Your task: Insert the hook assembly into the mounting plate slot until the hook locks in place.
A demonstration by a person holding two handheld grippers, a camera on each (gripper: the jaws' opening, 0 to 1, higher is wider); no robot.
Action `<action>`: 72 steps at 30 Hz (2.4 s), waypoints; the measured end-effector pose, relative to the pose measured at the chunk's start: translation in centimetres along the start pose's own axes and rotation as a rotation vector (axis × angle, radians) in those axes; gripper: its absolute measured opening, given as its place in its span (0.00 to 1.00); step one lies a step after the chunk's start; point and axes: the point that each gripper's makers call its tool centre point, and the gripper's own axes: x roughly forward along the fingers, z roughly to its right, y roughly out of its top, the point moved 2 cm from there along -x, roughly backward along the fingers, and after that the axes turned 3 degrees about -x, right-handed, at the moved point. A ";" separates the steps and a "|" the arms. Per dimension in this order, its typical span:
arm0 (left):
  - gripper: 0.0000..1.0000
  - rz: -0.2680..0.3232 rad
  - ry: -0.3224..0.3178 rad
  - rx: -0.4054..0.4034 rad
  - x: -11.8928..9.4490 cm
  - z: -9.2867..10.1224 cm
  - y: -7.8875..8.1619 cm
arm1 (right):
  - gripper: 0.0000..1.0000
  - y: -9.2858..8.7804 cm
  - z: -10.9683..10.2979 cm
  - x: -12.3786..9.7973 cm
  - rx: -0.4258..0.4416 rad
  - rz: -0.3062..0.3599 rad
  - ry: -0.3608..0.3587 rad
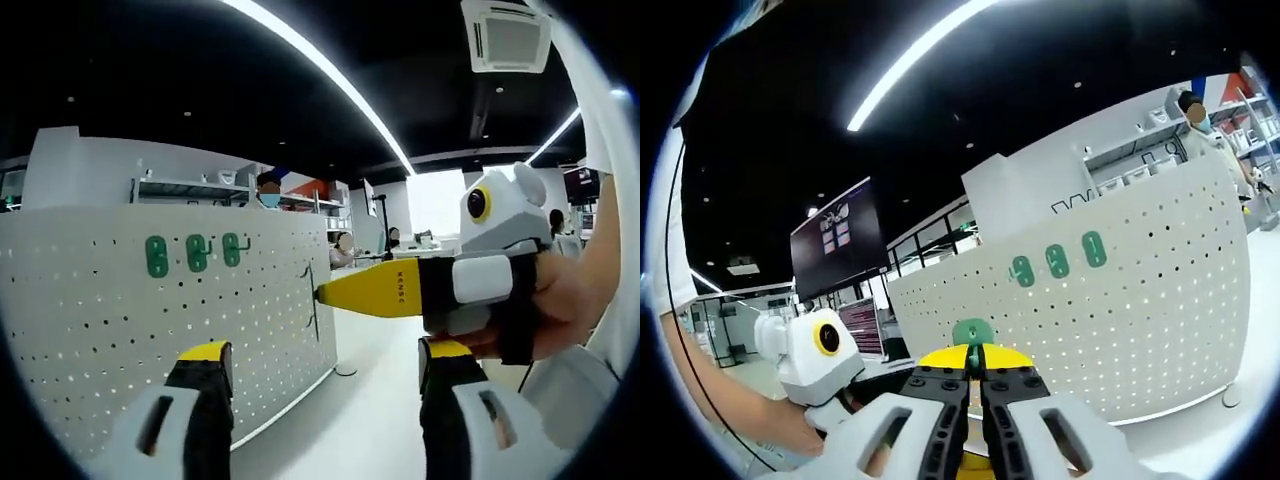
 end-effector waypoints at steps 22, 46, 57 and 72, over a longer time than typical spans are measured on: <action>0.72 0.014 0.040 -0.027 -1.1 -0.9 -0.1 | 0.00 1.8 3.7 -0.5 -0.227 -0.032 -0.140; 0.73 0.024 0.142 -0.036 -5.8 -2.1 -1.9 | 0.00 6.0 10.2 0.7 -0.231 0.015 -0.280; 0.73 0.029 0.192 -0.044 -7.8 -2.6 -2.7 | 0.00 7.2 12.0 1.6 -0.242 0.029 -0.310; 0.74 0.027 0.240 -0.058 -9.4 -3.0 -3.4 | 0.00 8.1 14.0 3.0 -0.260 0.045 -0.343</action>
